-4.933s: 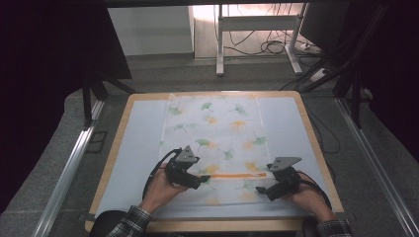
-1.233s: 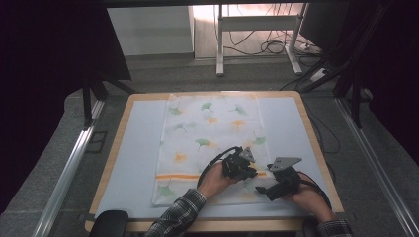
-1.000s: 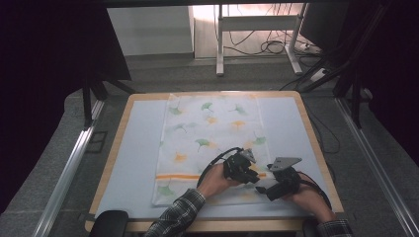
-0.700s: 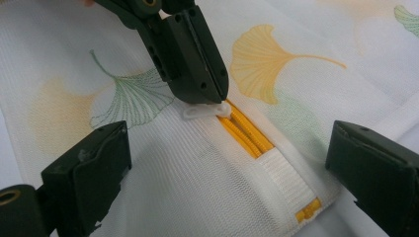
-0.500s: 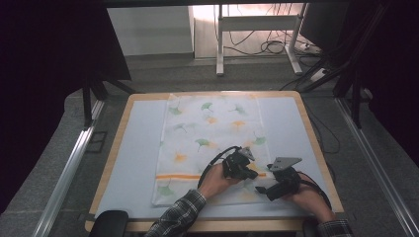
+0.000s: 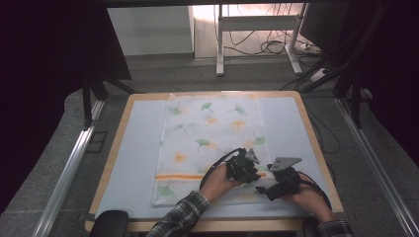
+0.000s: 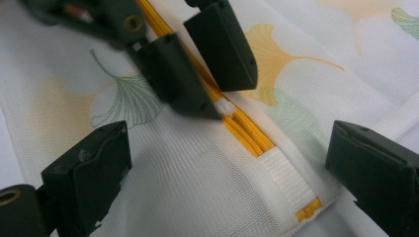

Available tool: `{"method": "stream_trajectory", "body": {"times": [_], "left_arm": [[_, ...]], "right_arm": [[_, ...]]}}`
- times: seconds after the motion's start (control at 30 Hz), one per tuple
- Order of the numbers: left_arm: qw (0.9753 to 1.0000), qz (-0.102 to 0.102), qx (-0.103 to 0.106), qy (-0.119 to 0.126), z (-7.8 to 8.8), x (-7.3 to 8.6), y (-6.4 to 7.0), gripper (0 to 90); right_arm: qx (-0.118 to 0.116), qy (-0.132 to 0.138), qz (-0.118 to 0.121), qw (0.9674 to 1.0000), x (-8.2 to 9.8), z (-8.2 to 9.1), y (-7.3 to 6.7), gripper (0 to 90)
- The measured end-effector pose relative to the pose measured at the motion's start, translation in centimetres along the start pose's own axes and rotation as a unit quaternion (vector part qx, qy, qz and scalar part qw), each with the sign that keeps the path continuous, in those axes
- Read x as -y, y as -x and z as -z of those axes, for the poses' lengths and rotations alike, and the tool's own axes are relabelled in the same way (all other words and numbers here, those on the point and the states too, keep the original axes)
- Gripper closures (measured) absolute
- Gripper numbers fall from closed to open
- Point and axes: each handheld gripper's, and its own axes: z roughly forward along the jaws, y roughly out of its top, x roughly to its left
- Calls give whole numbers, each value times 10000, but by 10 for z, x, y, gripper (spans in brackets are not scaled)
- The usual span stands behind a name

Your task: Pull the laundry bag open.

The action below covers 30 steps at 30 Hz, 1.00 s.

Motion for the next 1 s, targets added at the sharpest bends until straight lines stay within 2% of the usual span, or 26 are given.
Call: {"method": "stream_trajectory", "body": {"times": [0.1, 0.33, 0.37, 0.5, 0.7, 0.77, 0.87, 1.0], "left_arm": [[9999, -78, -53, -97, 3, 1, -1, 760], [9999, -46, -57, -94, 7, 5, -7, 885], [10000, -6, 34, -65, 6, 6, -8, 886], [9999, 7, 118, -19, 6, 6, -9, 884], [9999, 16, 124, 5, 2, 3, -9, 810], [10000, -25, 88, -23, 2, 3, -9, 840], [9999, -9, 162, -13, 3, 3, -9, 895], [9999, 7, 151, -26, 3, 3, -8, 897]], "right_arm": [[4, 1, 0, 10000, 0, 0, 0, 36], [3, 3, -8, 10000, 0, 0, 0, 36], [3, 3, -8, 10000, 0, 0, 0, 36], [4, 2, -9, 10000, 0, 0, 0, 36], [3, 1, -2, 10000, 0, 0, 0, 36], [3, 1, -1, 10000, 0, 0, 0, 36], [3, 3, -6, 10000, 0, 0, 0, 36], [4, 2, -5, 10000, 0, 0, 0, 36]]}}
